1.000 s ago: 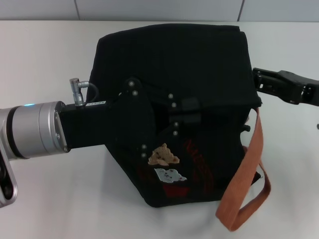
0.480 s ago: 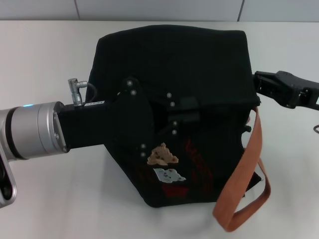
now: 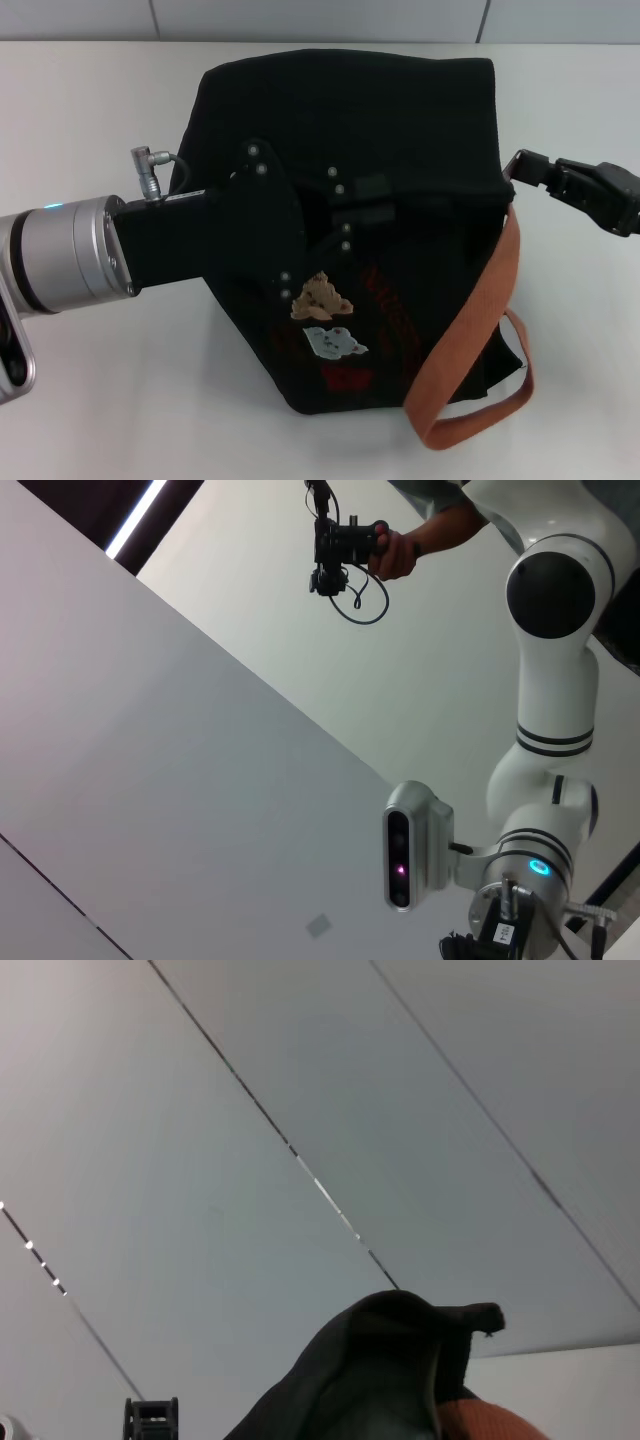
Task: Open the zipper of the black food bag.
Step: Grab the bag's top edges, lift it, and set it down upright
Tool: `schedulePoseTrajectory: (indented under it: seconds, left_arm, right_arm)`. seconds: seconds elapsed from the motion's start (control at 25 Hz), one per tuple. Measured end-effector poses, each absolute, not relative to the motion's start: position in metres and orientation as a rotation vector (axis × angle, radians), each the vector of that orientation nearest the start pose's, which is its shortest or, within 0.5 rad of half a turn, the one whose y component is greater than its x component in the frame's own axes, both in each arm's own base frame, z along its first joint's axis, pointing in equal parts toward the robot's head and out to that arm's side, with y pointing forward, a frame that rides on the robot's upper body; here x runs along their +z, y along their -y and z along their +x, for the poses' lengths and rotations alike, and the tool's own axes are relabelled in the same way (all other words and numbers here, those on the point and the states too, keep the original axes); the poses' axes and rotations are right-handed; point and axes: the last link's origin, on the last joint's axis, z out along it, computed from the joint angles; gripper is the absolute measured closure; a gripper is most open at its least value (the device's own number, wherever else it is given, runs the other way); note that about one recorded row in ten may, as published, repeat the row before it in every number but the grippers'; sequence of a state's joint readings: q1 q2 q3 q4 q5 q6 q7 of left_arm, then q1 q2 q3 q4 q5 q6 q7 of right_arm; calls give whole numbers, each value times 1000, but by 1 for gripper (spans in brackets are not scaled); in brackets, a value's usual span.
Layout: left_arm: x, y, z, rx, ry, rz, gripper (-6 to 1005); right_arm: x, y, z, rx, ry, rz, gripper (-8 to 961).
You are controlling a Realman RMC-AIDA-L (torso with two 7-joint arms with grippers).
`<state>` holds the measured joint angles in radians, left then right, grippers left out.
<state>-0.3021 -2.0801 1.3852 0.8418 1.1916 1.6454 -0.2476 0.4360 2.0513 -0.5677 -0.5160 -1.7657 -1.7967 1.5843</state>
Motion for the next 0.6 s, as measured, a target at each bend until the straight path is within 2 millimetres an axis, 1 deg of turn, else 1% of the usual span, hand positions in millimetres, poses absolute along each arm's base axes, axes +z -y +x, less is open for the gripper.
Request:
schedulePoseTrajectory:
  seconds: [0.2,0.28,0.52,0.6]
  left_arm:
    - [-15,-274,-185,-1009,-988,-2239,917]
    - [-15,-274,-185,-1009,-986,-2240,917]
    - [-14,-274,-184,-1019,-972,-2237,916]
    - [-14,-274,-184,-1018,-970,-2237,916]
  right_arm:
    - [29,-285,274,1374,-1041,-2427,947]
    - [29,-284,275,1375,-1046,-2426,948]
    - [27,-282,276,1355,-1046,-2449,951]
    - [29,-280,274,1307,-983,-2524,952]
